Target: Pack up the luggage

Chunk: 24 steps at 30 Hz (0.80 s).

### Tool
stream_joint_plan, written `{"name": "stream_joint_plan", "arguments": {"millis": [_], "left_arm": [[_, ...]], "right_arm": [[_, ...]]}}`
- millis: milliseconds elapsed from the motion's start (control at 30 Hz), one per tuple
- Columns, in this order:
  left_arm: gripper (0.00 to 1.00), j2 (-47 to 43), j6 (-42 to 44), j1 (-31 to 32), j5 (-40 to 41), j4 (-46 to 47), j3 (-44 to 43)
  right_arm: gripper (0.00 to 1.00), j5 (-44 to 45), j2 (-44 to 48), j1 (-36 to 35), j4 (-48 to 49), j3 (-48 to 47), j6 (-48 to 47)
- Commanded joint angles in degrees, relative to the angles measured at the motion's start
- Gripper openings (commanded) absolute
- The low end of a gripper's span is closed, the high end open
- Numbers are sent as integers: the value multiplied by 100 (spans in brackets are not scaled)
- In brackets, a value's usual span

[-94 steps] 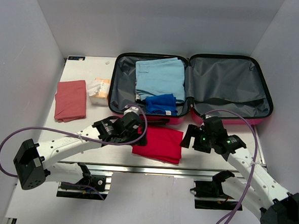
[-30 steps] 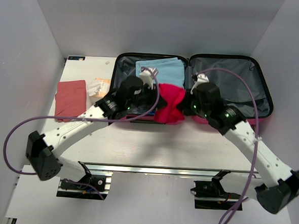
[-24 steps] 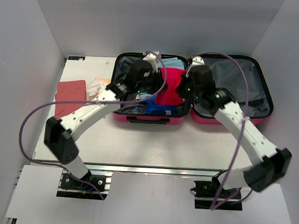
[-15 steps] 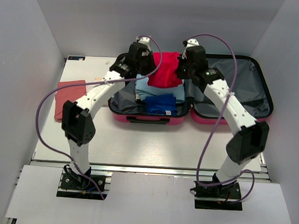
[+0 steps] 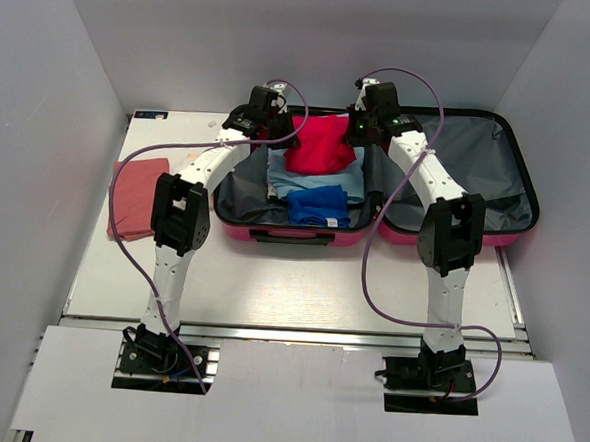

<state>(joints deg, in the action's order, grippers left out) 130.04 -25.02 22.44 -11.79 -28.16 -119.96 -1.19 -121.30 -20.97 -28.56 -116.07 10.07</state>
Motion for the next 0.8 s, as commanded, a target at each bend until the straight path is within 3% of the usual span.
{"name": "stream_joint_plan", "arguments": {"millis": [0,300,367,467,500,533,633,667,733,767], "left_arm": [[0,-67,-56,-108,-394,259,-396],[0,399,-285,-451,-552,224,-598],[5,487,-328,-512,-657,171,-677],[11,426,-329,-573,-693,144,-678],[12,400,-294,-574,-684,153,-678],[16,356,-276,-574,-684,162,-695],[54,268,-232,-574,-693,144,-748],[96,215,-214,-574,-719,136,-757],[98,136,-171,-574,-693,48,-757],[98,40,-144,-574,-649,13,-748]], "right_arm": [[0,-503,-148,163,70,-617,22],[0,-567,-632,383,104,-697,259],[1,-540,-764,462,44,-802,312],[31,-540,-799,497,-80,-847,338],[46,-540,-738,524,-97,-830,338],[52,-531,-685,524,-98,-838,338],[67,-523,-448,533,-97,-821,321],[70,-522,-378,541,-89,-821,312],[76,-514,-132,533,-115,-821,259],[89,-479,-70,524,-115,-812,250]]}}
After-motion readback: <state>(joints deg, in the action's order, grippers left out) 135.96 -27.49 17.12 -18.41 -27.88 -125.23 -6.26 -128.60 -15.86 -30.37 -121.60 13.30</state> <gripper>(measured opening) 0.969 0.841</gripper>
